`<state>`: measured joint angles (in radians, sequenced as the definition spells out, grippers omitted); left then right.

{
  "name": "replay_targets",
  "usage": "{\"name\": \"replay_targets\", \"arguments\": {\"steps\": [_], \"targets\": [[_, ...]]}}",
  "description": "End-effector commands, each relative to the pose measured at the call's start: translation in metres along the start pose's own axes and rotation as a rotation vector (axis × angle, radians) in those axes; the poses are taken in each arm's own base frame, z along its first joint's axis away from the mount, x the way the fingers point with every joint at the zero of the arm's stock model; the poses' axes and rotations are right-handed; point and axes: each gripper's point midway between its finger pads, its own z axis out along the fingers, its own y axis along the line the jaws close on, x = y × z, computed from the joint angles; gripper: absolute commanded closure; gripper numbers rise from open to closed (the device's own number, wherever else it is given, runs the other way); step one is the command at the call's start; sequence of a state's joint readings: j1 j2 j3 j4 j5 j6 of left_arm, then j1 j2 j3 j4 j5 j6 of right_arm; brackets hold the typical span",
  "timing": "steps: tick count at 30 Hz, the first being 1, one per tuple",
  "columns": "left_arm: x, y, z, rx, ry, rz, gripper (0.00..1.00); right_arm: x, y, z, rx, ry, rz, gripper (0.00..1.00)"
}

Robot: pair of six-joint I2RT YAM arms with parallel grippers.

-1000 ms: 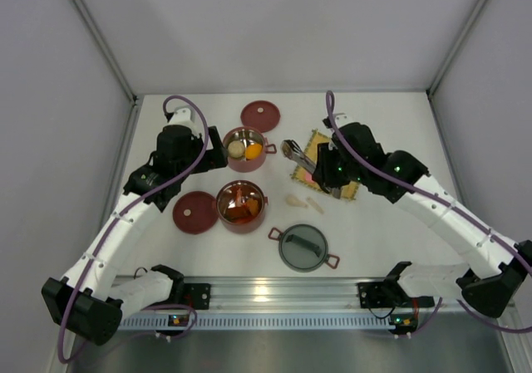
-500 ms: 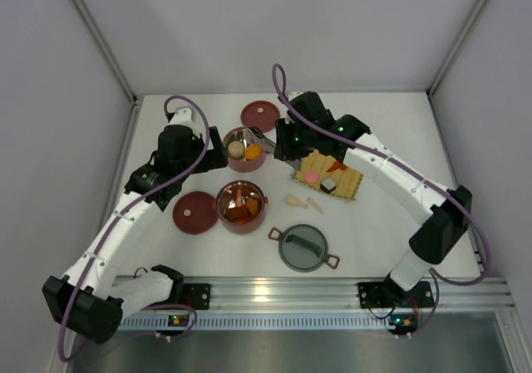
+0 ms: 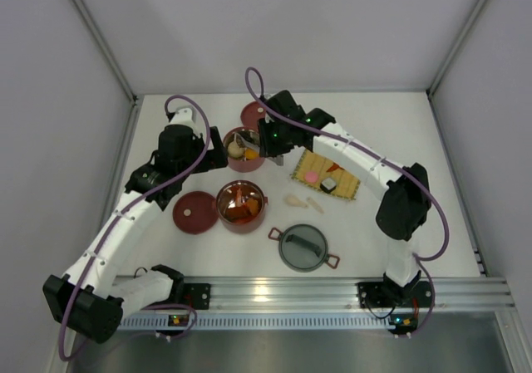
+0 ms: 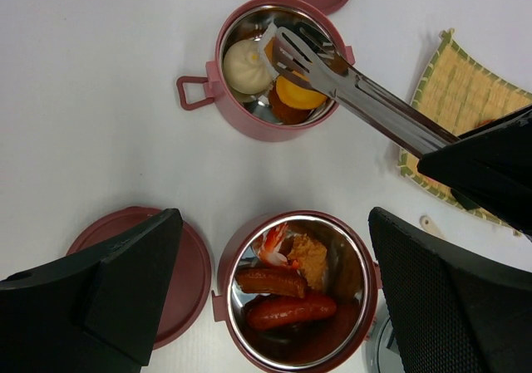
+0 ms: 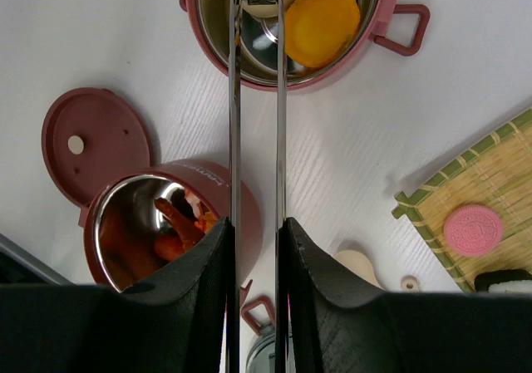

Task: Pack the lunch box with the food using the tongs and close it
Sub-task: Place the fake food in the packing box.

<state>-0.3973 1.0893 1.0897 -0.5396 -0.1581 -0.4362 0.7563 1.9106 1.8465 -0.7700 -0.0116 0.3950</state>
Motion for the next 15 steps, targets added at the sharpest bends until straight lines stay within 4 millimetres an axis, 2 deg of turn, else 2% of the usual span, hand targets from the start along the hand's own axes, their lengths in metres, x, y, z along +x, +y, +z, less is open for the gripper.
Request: {"name": "replay_targets", "arguments": {"steps": [1,9,15], "targets": [[-0.005,-0.001,0.003,0.004,-0.019,0.014,0.01,-0.042,0.017,-0.014,-0.052,-0.139,0.006,0.79],[-0.004,-0.001,0.002,0.002,-0.019,0.015,0.01,-0.041,0.002,-0.004,0.025,-0.141,0.02,0.75],[-0.004,-0.001,0.003,0.002,-0.019,0.017,0.01,-0.04,0.001,0.0,0.027,-0.137,0.018,0.67]]}}
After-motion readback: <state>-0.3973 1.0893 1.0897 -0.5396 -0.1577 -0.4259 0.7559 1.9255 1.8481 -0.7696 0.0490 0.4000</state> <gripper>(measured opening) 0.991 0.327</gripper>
